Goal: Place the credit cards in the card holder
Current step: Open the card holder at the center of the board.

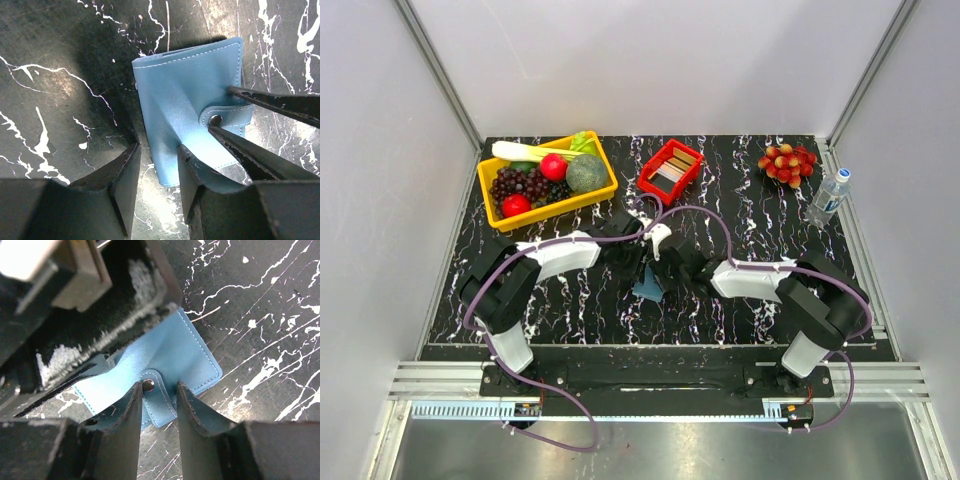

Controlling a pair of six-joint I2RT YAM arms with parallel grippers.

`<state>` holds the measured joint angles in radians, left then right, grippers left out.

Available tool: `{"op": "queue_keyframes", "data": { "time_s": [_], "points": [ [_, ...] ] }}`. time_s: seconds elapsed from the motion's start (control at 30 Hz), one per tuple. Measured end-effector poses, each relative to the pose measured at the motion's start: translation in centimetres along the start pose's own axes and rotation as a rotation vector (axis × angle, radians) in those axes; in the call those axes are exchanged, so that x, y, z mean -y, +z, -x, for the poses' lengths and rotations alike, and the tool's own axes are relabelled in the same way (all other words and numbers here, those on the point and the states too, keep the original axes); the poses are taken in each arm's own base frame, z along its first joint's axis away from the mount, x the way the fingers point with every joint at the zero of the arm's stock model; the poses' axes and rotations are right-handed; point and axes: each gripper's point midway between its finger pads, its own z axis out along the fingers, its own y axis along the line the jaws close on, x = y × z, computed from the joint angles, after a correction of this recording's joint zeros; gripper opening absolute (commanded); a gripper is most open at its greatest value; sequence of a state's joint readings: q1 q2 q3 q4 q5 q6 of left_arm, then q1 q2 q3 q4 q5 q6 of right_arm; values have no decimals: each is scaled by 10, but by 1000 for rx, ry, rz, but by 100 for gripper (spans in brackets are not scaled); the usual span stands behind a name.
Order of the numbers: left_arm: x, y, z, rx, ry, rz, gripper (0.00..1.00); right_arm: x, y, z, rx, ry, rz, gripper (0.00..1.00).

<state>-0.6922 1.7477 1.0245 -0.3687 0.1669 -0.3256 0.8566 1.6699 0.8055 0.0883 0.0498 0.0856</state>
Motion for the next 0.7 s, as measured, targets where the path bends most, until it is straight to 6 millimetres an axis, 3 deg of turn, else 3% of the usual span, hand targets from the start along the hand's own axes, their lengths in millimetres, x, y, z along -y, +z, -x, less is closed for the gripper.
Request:
{"op": "queue_keyframes", "data": {
  "time_s": [0.47, 0.7],
  "points": [
    [0, 1, -1, 142, -242, -8, 35, -4, -8, -1, 82, 291, 9, 0],
    [-7, 4, 11, 217, -288, 48, 33, -19, -16, -6, 95, 423, 167, 0]
  ]
}}
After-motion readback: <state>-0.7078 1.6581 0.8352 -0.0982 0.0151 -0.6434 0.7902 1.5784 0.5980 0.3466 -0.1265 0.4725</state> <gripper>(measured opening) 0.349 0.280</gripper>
